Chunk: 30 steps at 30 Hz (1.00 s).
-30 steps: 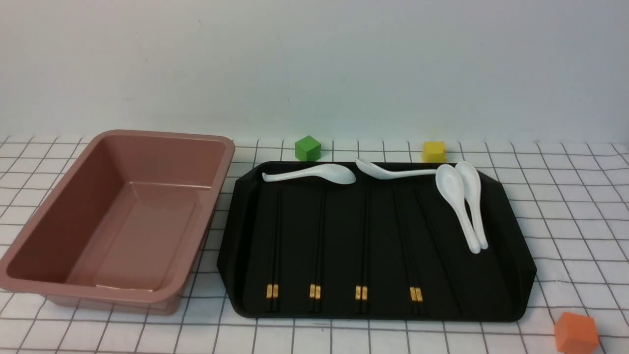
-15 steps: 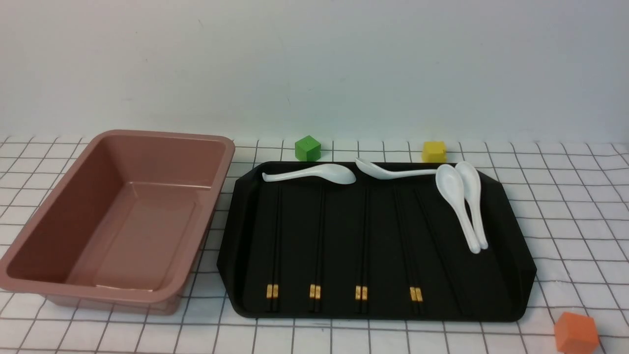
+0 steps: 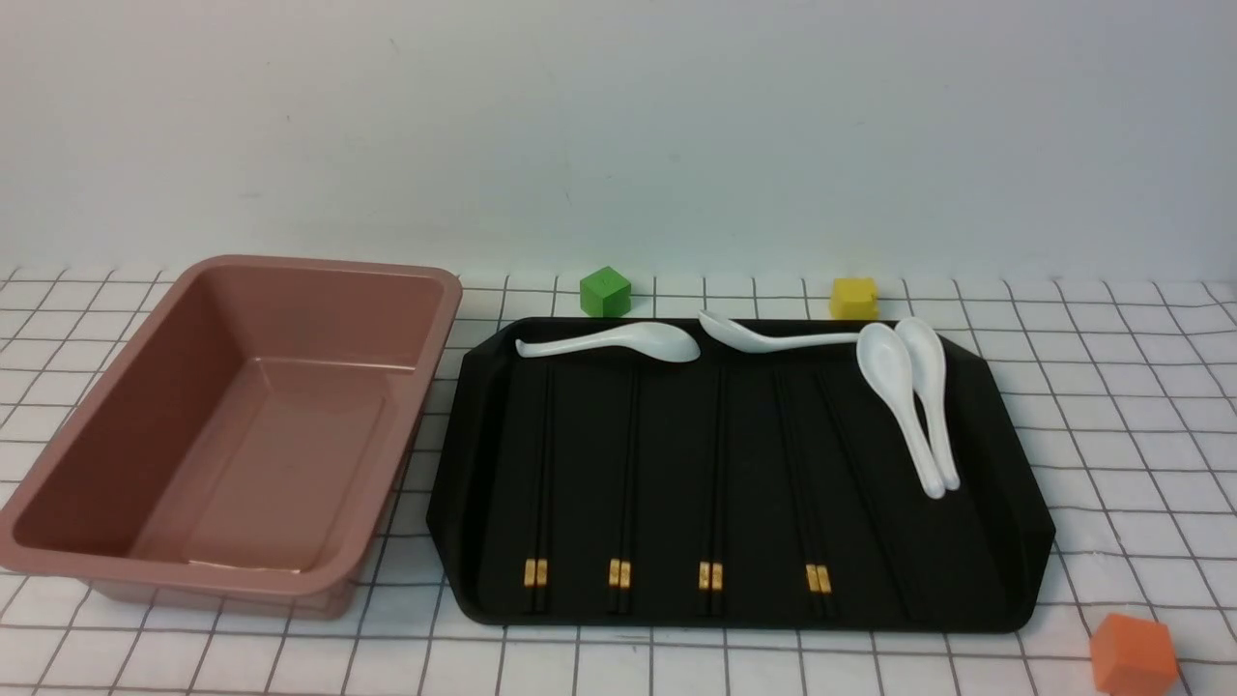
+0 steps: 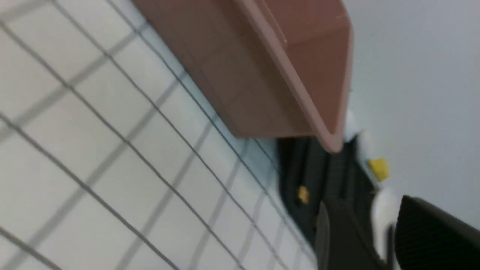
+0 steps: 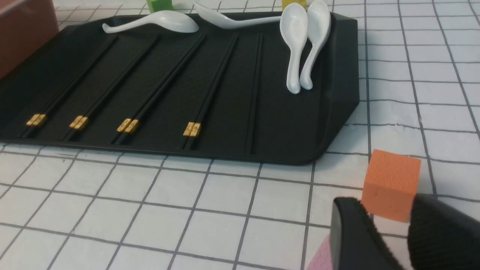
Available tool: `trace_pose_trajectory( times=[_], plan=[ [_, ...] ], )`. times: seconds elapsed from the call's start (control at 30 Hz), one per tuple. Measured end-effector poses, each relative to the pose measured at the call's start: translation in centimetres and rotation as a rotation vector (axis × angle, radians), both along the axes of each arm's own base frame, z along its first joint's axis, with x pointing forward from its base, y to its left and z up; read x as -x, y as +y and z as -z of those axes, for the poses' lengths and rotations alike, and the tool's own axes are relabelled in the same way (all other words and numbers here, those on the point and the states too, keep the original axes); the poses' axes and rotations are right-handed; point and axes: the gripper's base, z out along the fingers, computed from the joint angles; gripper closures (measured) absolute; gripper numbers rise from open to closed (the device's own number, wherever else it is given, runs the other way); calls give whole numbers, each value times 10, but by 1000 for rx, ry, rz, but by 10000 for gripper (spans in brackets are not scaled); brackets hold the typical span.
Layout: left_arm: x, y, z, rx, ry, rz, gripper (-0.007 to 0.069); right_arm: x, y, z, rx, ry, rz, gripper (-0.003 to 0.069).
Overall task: On white black tablecloth take chopsticks from black tray and put them in box.
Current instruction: 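Reach over to the black tray and grasp a pair of chopsticks with the left gripper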
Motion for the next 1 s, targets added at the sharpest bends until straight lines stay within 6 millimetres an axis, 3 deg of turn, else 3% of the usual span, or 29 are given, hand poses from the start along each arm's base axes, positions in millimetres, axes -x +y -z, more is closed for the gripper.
trace_pose_trajectory(
  times=[0.13, 0.5, 0.6, 0.73, 0.87, 1.0],
  plan=[
    [0, -3, -2, 176, 15, -11, 386, 0, 0, 0, 0, 0, 0, 419],
    [-4, 3, -19, 316, -145, -93, 386, 0, 0, 0, 0, 0, 0, 419],
    [-1, 5, -45, 324, -241, -92, 409, 0, 0, 0, 0, 0, 0, 419],
    [17, 0, -108, 125, -371, -1, 510, 0, 0, 0, 0, 0, 0, 419],
    [9, -9, -139, -159, -178, 147, 632, 0, 0, 0, 0, 0, 0, 419],
    [-24, -14, -141, -362, 246, 327, 637, 0, 0, 0, 0, 0, 0, 419]
  ],
)
